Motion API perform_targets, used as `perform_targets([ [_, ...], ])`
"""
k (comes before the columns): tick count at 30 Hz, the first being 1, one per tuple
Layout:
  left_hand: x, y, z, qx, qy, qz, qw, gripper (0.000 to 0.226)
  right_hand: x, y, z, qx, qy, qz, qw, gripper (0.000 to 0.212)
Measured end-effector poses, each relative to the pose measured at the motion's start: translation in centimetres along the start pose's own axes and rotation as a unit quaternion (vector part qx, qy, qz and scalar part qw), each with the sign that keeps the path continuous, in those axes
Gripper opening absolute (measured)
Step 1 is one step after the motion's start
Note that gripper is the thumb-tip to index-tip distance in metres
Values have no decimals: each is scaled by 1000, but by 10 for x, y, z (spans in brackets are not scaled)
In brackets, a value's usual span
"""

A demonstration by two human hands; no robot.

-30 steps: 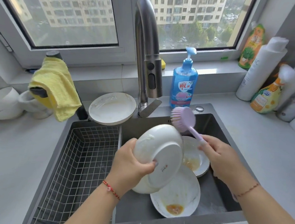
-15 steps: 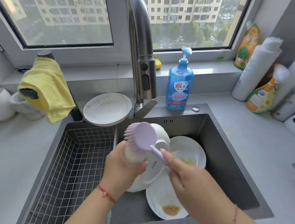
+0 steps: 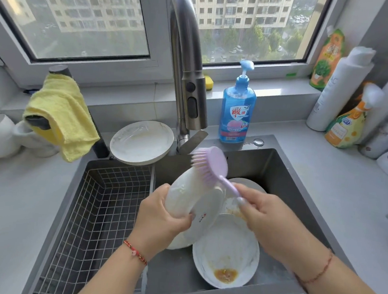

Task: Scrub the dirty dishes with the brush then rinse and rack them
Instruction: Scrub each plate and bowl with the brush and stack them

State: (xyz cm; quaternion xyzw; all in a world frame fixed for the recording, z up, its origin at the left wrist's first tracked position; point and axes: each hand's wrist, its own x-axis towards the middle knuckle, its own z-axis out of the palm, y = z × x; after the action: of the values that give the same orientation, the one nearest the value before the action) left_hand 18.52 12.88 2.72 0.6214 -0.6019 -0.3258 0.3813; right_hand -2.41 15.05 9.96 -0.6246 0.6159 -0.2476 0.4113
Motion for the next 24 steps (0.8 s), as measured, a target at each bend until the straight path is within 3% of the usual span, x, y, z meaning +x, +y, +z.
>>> perform_targets([
  [4, 4, 3, 7, 54, 12, 46, 997, 38, -18, -25, 14, -108, -58, -47, 991, 44],
  [9, -1, -1, -2, -21, -11, 29, 999, 36, -1, -5, -6, -112, 17, -10, 994, 42],
  [12, -1, -4, -13, -104, 14, -4, 994, 45, 5, 20, -11, -41, 30, 46, 998, 40],
  [16, 3, -18, -24, -320, 45, -76, 943, 70, -3, 45, 3, 1, -8, 112, 994, 37],
  [24, 11, -44, -27, -539, 24, -102, 836, 51, -6, 52, 2, 125, -1, 150, 981, 42],
])
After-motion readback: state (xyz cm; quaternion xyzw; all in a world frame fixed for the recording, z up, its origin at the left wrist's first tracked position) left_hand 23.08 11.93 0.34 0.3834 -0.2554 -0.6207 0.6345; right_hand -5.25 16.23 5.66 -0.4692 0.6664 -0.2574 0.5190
